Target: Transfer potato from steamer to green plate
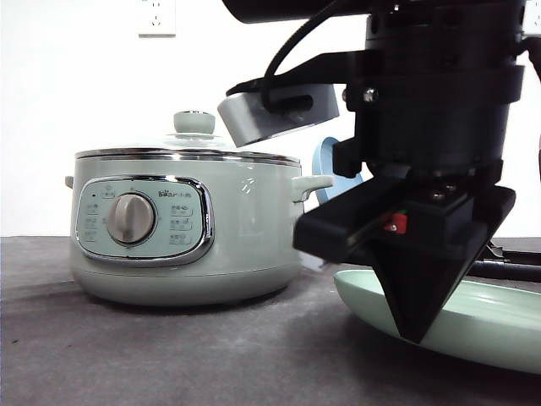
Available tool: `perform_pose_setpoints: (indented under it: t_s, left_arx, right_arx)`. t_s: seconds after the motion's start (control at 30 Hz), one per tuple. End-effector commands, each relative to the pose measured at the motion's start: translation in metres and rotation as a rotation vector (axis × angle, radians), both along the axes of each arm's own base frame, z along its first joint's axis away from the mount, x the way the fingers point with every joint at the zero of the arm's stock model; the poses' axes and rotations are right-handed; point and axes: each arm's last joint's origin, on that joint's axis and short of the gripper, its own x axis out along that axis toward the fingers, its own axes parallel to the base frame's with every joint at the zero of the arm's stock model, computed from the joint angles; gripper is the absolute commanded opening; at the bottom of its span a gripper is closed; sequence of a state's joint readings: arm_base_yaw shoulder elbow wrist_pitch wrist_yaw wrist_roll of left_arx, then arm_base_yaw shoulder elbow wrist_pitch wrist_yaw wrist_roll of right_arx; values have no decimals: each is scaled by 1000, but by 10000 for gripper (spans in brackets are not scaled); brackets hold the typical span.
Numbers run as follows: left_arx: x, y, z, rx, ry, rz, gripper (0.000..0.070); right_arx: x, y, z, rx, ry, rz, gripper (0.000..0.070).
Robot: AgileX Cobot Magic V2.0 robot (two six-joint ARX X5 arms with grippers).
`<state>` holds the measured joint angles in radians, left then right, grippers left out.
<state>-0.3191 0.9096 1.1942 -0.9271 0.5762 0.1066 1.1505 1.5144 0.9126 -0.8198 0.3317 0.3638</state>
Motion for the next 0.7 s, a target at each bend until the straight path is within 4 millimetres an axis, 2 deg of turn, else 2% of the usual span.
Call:
perform_pose_setpoints:
  t_s: [0.0, 0.13, 0.27, 0.4, 0.47, 0.67]
  left_arx:
    - [0, -1, 7, -6, -30, -17, 700]
    - [0, -1, 7, -7, -33, -17, 700]
    - [1, -1, 8, -11, -46, -17, 700]
    - [2, -2, 8, -14, -54, -17, 700]
    - [2, -2, 8, -14, -55, -17, 700]
    - [2, -1, 8, -14, -54, -17, 700]
  right_arx:
    - [0, 4, 4, 21, 14, 16, 231]
    - [6, 5, 21, 116, 69, 7, 408]
    - [12, 1, 48, 221, 64, -10, 503]
    - [18, -13, 86, 393, 54, -3, 560]
    - [22, -24, 103, 496, 47, 0, 563]
    - [31, -76, 146, 725, -56, -46, 563]
